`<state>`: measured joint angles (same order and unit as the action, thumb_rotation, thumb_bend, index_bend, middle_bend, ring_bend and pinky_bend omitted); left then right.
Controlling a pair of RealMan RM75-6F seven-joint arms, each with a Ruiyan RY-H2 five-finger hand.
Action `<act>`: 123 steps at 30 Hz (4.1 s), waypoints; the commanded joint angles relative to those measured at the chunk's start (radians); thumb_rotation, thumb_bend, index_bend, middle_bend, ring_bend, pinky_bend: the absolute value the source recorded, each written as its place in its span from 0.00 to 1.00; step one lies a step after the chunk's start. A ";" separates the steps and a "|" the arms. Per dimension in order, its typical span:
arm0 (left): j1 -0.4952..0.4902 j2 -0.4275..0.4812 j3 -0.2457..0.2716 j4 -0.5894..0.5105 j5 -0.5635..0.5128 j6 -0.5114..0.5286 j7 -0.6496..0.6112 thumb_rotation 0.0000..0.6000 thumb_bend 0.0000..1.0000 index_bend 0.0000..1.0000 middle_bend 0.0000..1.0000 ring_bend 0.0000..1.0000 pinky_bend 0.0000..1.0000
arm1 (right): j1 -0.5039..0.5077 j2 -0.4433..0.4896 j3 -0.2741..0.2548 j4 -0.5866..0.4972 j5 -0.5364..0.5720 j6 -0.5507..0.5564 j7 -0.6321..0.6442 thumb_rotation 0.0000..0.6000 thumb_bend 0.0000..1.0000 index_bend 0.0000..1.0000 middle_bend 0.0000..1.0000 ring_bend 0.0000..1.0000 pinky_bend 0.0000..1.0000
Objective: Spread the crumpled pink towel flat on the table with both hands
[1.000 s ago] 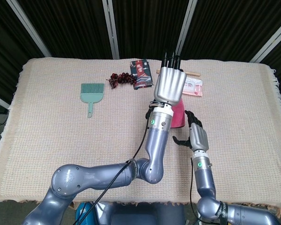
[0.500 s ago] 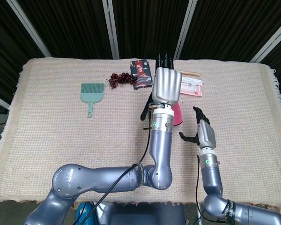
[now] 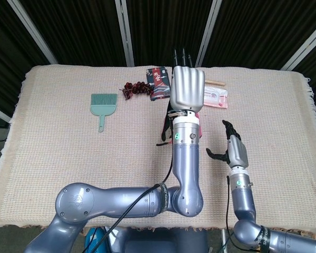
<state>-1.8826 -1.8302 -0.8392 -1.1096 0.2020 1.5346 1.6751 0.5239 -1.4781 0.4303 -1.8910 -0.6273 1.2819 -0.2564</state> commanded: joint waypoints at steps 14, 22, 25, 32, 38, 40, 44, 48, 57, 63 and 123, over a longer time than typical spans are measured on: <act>0.057 0.055 0.042 -0.043 -0.119 0.120 0.150 1.00 0.77 0.86 0.21 0.00 0.00 | -0.021 0.034 -0.017 0.026 -0.021 -0.032 0.064 1.00 0.26 0.00 0.00 0.00 0.00; 0.028 -0.082 0.026 0.066 -0.148 0.004 0.009 1.00 0.77 0.87 0.21 0.00 0.00 | -0.024 0.054 -0.027 0.027 -0.026 -0.046 0.074 1.00 0.26 0.00 0.00 0.00 0.00; 0.002 -0.142 0.033 0.135 -0.113 -0.052 -0.077 1.00 0.77 0.87 0.21 0.00 0.00 | -0.031 0.067 -0.030 0.020 -0.029 -0.045 0.080 1.00 0.26 0.00 0.00 0.00 0.00; -0.030 -0.207 0.032 0.259 -0.054 -0.110 -0.185 1.00 0.77 0.88 0.21 0.00 0.00 | -0.038 0.081 -0.043 0.015 -0.029 -0.051 0.086 1.00 0.26 0.00 0.00 0.00 0.00; -0.032 -0.223 -0.005 0.299 -0.023 -0.131 -0.290 1.00 0.77 0.88 0.21 0.00 0.00 | -0.030 0.070 -0.054 0.011 -0.030 -0.049 0.075 1.00 0.26 0.00 0.00 0.00 0.00; -0.036 -0.226 -0.020 0.302 -0.024 -0.133 -0.307 1.00 0.77 0.88 0.21 0.00 0.00 | -0.024 0.062 -0.055 0.011 -0.026 -0.044 0.066 1.00 0.26 0.00 0.00 0.00 0.00; -0.041 -0.231 -0.028 0.307 -0.012 -0.140 -0.329 1.00 0.77 0.88 0.22 0.00 0.00 | -0.007 0.040 -0.057 0.014 -0.011 -0.034 0.040 1.00 0.26 0.00 0.00 0.00 0.00; -0.044 -0.236 -0.048 0.311 -0.003 -0.148 -0.375 1.00 0.77 0.88 0.22 0.00 0.00 | 0.006 0.012 -0.064 0.014 0.008 -0.021 0.016 1.00 0.26 0.00 0.00 0.00 0.00; -0.075 -0.259 -0.060 0.354 0.013 -0.174 -0.405 1.00 0.77 0.88 0.22 0.00 0.00 | 0.033 -0.042 -0.069 0.003 0.017 0.004 -0.020 1.00 0.26 0.01 0.00 0.00 0.00; -0.082 -0.265 -0.068 0.374 0.025 -0.183 -0.431 1.00 0.77 0.88 0.22 0.00 0.00 | 0.059 -0.073 -0.058 0.027 0.054 -0.005 -0.045 1.00 0.26 0.13 0.00 0.00 0.00; 0.070 -0.167 -0.027 0.054 0.052 -0.140 -0.464 1.00 0.77 0.88 0.22 0.00 0.00 | 0.083 -0.085 0.022 0.126 0.124 -0.042 -0.021 1.00 0.53 0.71 0.14 0.00 0.00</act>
<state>-1.8410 -2.0183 -0.8744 -1.0155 0.2629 1.3817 1.2028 0.6087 -1.5686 0.4476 -1.7612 -0.4991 1.2373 -0.2805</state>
